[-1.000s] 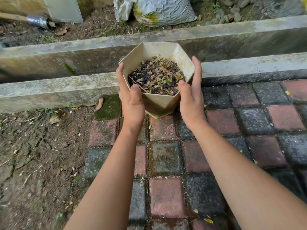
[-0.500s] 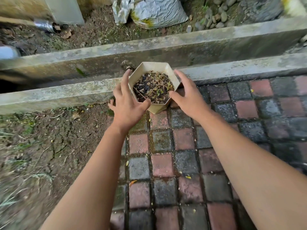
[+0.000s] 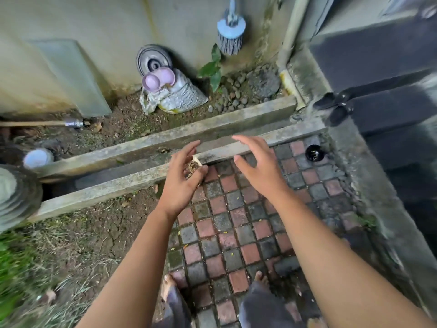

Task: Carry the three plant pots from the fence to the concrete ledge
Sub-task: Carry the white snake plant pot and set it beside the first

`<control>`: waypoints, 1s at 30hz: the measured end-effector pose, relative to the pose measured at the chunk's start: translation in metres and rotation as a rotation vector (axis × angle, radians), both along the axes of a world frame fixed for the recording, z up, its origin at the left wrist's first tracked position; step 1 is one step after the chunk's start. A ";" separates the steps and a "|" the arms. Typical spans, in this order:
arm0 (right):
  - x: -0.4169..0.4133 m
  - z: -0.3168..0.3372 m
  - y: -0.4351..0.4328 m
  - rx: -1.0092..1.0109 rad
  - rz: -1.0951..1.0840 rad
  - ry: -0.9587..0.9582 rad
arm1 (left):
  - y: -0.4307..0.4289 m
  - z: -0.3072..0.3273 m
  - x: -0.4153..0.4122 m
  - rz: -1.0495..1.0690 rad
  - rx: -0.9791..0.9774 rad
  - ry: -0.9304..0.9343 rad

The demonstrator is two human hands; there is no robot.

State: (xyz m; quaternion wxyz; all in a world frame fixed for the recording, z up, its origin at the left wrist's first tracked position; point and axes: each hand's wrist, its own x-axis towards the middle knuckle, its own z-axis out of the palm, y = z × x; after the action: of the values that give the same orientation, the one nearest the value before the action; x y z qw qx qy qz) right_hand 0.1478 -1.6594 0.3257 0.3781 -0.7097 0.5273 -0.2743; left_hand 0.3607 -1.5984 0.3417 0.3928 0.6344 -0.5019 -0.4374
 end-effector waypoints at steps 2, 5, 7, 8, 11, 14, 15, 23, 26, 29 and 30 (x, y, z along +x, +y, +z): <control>-0.028 0.058 0.019 -0.002 -0.041 -0.001 | 0.006 0.054 -0.020 -0.020 -0.022 0.052; -0.073 0.135 0.049 -0.017 -0.093 -0.001 | 0.014 0.123 -0.050 -0.108 -0.076 0.102; -0.102 0.177 0.070 -0.011 -0.138 0.012 | 0.016 0.159 -0.071 -0.237 -0.126 0.104; -0.116 0.195 0.081 -0.015 -0.168 0.027 | 0.016 0.174 -0.081 -0.309 -0.150 0.097; -0.155 0.236 0.127 -0.068 -0.308 0.092 | 0.021 0.203 -0.113 -0.519 -0.238 0.075; -0.185 0.267 0.198 -0.101 -0.512 0.163 | 0.037 0.223 -0.153 -0.762 -0.367 0.101; -0.192 0.275 0.227 -0.101 -0.587 0.175 | 0.046 0.228 -0.168 -0.842 -0.408 0.108; -0.205 0.324 0.501 -0.201 -1.215 0.220 | 0.199 0.267 -0.306 -1.543 -0.467 0.183; -0.191 0.329 0.604 -0.242 -1.444 0.224 | 0.281 0.279 -0.347 -1.763 -0.523 0.279; -0.171 0.328 0.700 -0.281 -1.661 0.233 | 0.375 0.285 -0.377 -1.952 -0.569 0.388; -0.164 0.325 0.731 -0.290 -1.725 0.248 | 0.409 0.285 -0.385 -2.011 -0.558 0.415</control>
State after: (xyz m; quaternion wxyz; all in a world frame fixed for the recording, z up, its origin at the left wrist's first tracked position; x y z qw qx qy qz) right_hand -0.0161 -0.9283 0.6512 -0.1144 -0.1301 0.8765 -0.4492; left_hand -0.0243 -1.1898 0.6270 0.0602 -0.2711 -0.8012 -0.5301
